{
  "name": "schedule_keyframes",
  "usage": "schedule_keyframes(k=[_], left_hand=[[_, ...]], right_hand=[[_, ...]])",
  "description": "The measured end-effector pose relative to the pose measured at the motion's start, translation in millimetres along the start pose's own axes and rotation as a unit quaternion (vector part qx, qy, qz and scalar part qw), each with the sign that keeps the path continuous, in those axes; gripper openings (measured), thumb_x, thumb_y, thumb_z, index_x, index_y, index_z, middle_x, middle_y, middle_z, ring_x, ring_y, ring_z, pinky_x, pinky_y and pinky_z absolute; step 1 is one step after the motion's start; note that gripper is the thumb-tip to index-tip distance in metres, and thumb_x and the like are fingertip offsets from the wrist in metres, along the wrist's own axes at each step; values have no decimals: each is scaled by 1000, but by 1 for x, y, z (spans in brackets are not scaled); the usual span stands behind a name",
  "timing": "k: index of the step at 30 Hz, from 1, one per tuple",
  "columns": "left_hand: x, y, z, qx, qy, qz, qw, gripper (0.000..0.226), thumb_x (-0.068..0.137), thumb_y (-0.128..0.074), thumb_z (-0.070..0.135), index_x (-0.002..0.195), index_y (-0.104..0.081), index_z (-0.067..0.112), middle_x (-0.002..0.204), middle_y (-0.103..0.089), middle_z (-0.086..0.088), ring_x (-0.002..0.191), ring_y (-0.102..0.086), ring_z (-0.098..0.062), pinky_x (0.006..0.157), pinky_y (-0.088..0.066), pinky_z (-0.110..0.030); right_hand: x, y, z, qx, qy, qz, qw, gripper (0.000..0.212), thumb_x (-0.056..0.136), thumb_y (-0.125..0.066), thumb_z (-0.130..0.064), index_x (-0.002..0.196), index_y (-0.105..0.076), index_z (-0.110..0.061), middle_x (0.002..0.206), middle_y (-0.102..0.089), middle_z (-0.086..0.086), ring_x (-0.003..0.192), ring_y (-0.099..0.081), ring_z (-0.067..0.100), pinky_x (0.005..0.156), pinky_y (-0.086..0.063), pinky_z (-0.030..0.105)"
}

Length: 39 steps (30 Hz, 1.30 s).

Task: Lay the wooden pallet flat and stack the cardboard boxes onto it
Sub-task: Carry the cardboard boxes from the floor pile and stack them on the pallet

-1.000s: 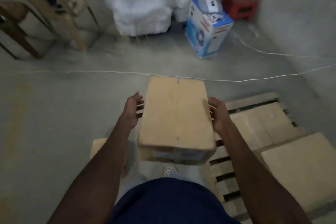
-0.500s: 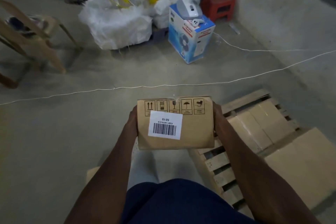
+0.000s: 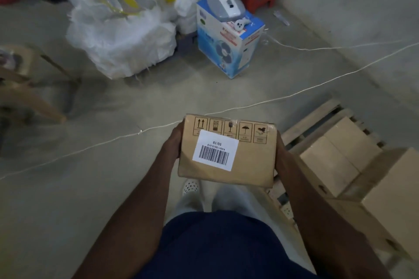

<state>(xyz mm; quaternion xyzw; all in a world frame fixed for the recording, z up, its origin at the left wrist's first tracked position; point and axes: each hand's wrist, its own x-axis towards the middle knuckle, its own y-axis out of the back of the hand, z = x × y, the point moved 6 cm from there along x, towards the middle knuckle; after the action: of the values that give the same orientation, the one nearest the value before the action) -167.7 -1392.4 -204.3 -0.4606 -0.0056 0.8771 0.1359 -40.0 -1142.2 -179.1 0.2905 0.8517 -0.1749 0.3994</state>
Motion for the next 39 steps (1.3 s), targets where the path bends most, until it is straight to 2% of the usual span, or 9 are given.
schedule_keyframes(k=[3,6,11,13,16,23,29,35,39], left_hand=[[21,-16,49,36,10,-62,997,79,84,-43,77,102,-70,6,103,-71,-23,86,-70,-35,77,-54,-39],[41,-55,101,90,1,-136,987,60,88,-55,61,110,-67,6,91,-72,-18,75,-70,-31,67,-56,-33],[104,-144,175,273,2,-179,945,56,75,-81,25,120,-61,0,114,-69,-19,98,-68,-34,91,-55,-49],[129,-190,196,353,-26,-173,919,53,71,-83,21,118,-64,5,114,-69,-15,104,-66,-33,96,-52,-50],[162,-262,223,396,-74,-177,898,49,77,-76,9,124,-61,7,117,-67,-14,102,-64,-28,88,-53,-39],[216,-406,277,477,-143,-247,831,53,80,-70,8,129,-52,15,119,-65,-10,97,-62,-21,82,-51,-34],[259,-524,299,577,-181,-324,728,103,62,-90,41,144,-31,22,129,-55,1,114,-55,-20,96,-46,-35],[298,-630,315,623,-195,-409,638,105,59,-91,43,142,-30,23,128,-55,1,114,-55,-20,92,-48,-33],[303,-693,314,637,-183,-476,578,96,64,-91,30,140,-33,19,123,-56,4,108,-56,-15,76,-46,-13]], right_hand=[[10,-14,-35,72,27,-13,997,49,90,-45,-27,42,-53,-20,44,-51,-1,39,-48,15,43,-43,21],[23,-5,-68,97,34,21,995,36,93,-46,-18,59,-56,-15,46,-55,-1,41,-52,13,42,-43,18],[74,43,-126,94,70,45,992,20,97,-49,-15,108,-64,-19,98,-64,5,75,-64,15,55,-51,22],[108,71,-145,53,89,75,992,41,93,-54,-12,132,-56,-23,125,-55,-2,92,-56,9,66,-47,21],[155,105,-173,68,117,96,986,58,82,-63,-6,135,-56,-29,148,-45,-5,112,-54,10,83,-47,24],[193,173,-241,94,162,172,967,65,83,-63,-9,144,-47,-26,153,-39,-6,131,-46,17,109,-42,43],[215,233,-290,109,156,291,938,62,85,-64,-5,143,-50,-21,141,-46,-4,122,-48,17,94,-45,29],[231,271,-321,161,117,405,892,63,83,-68,-7,143,-51,-18,150,-44,2,126,-44,15,101,-42,29],[233,286,-327,210,83,448,865,71,80,-71,-9,145,-48,-24,152,-41,3,133,-42,22,105,-39,31]])
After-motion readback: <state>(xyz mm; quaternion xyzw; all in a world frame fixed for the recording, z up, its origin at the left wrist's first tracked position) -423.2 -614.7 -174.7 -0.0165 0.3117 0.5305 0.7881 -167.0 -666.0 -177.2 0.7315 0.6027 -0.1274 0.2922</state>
